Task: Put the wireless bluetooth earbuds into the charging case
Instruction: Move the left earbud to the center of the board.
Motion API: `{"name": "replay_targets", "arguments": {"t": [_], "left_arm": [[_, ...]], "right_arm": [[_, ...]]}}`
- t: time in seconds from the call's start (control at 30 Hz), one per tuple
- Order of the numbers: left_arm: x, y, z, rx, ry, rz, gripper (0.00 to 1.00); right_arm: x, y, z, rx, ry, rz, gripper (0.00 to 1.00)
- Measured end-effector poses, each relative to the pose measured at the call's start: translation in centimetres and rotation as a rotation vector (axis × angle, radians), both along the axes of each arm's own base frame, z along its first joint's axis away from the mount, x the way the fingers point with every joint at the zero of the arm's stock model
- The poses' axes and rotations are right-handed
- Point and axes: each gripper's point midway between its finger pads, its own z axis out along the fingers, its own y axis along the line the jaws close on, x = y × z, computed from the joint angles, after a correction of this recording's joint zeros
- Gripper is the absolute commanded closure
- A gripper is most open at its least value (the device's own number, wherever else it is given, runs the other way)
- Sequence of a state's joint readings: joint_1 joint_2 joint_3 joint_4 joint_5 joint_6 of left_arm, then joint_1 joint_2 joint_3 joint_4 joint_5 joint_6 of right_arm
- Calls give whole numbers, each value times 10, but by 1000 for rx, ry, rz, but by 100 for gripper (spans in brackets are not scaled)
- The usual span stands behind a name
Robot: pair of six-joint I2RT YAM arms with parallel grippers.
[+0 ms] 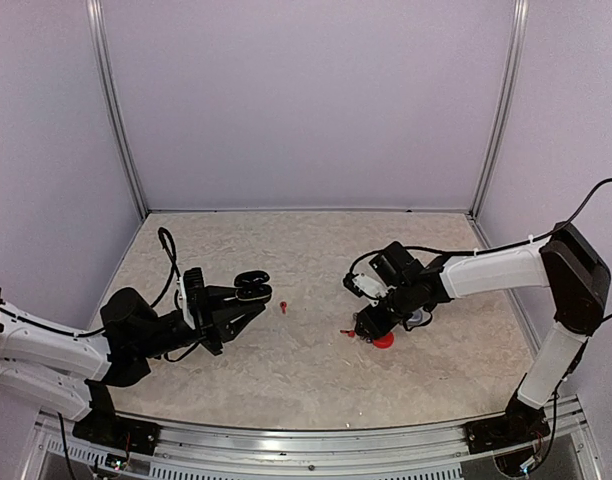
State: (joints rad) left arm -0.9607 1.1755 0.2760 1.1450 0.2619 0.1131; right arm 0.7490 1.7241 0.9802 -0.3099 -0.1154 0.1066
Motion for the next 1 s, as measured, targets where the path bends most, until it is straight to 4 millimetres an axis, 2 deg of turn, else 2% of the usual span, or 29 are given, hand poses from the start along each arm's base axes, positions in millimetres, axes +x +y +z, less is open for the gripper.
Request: {"name": "replay_targets", "arguments": {"t": [0.23, 0.4, 0.63, 0.77, 1.0], "left_arm": [[0, -1, -1, 2, 2, -1, 100], [0, -1, -1, -1, 0, -1, 100], [0, 0, 0, -3, -2, 0, 100], [1, 0, 0, -3, -2, 2, 100], [1, -1, -2, 1, -2, -2, 100]], "right_arm": [[1, -1, -2, 0, 1, -10, 60], [1, -1, -14, -15, 22, -8, 64], [3, 3, -17, -14, 24, 3, 73], [2, 8, -17, -1, 30, 32, 80], [-8, 26, -14, -5, -1, 144, 83]]}}
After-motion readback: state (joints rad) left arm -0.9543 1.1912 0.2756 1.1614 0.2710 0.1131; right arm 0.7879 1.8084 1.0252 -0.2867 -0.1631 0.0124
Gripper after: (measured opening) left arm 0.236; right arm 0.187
